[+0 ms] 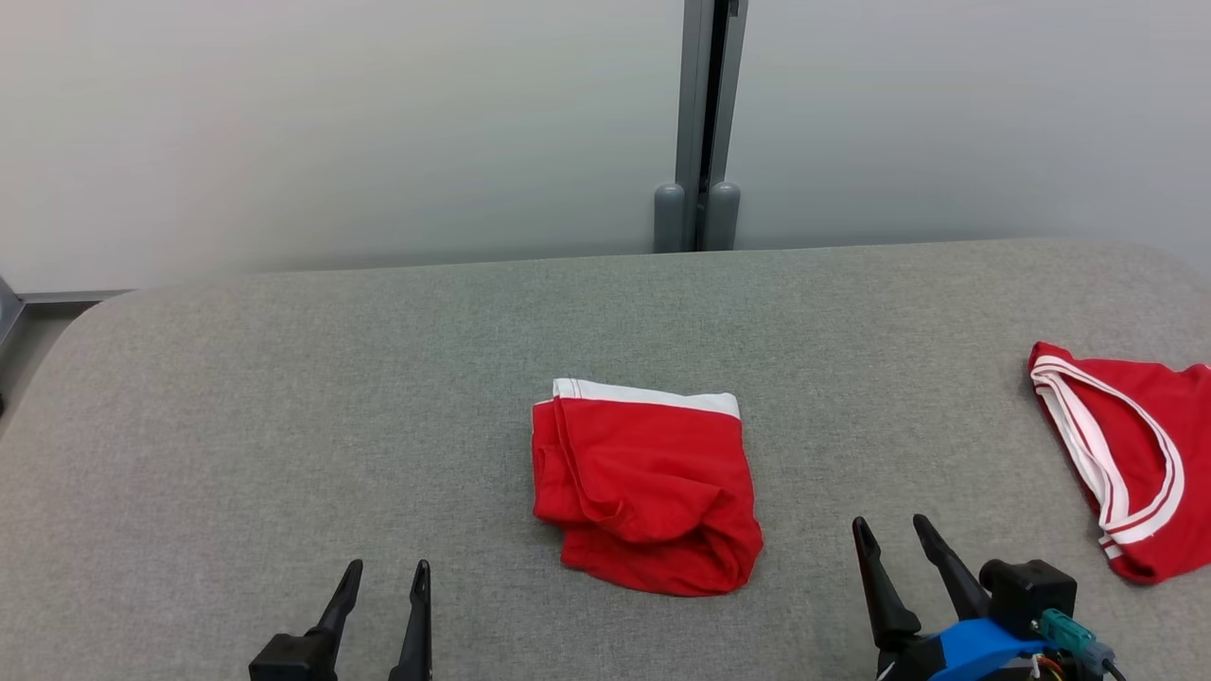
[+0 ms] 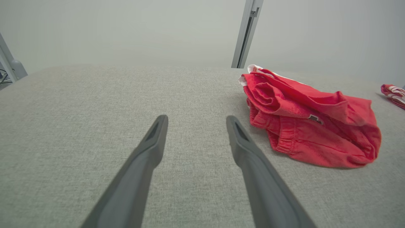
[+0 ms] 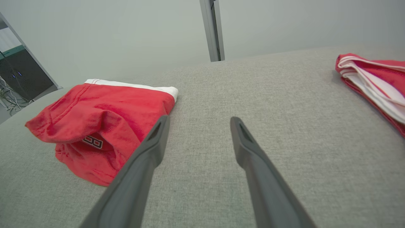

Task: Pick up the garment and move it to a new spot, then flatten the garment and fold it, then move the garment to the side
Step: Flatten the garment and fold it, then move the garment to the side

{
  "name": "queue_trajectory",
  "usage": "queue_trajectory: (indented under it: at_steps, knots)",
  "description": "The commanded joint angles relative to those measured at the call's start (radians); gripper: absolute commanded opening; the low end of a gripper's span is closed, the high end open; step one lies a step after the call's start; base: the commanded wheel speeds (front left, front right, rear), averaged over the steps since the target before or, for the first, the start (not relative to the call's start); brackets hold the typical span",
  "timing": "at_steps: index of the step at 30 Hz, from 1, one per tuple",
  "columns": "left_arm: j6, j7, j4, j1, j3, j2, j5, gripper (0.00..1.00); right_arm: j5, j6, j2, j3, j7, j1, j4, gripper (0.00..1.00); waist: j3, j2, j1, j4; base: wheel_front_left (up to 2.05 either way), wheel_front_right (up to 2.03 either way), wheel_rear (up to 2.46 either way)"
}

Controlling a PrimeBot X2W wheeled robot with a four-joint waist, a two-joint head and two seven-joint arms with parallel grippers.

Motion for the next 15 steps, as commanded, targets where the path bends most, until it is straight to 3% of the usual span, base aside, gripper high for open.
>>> queue_trajectory:
  at_steps: [1,2,3,4,15]
  knots:
    - [0.003,-0.002,-0.005,-0.016,0.002,-0.001,0.005,1.00,-0.001,0.000,-0.001,-0.001,-0.003,-0.012,-0.003,1.00,0.003,-0.0001,0.0001,0.003,0.00,0.00,0.00]
    - [0.003,-0.002,-0.006,-0.018,0.003,-0.001,0.003,1.00,-0.002,0.000,-0.001,0.000,-0.003,-0.018,-0.002,1.00,0.006,-0.0001,0.0001,0.006,0.00,0.00,0.00]
    - [0.003,-0.002,-0.005,-0.020,0.005,-0.001,-0.001,1.00,-0.005,0.000,-0.001,0.003,-0.003,-0.024,0.000,0.46,0.010,-0.0001,0.0001,0.009,0.00,0.00,0.00]
    - [0.003,-0.002,-0.005,-0.022,0.004,-0.002,-0.003,1.00,-0.008,0.000,-0.002,0.001,-0.004,-0.033,0.004,0.00,0.014,-0.0001,0.0001,0.013,0.00,0.00,0.00]
    - [0.003,-0.002,-0.010,-0.083,-0.046,0.014,-0.053,1.00,-0.223,0.000,-0.002,-0.090,-0.004,-0.298,0.089,0.00,0.140,-0.0001,0.0001,0.088,0.00,0.00,0.00]
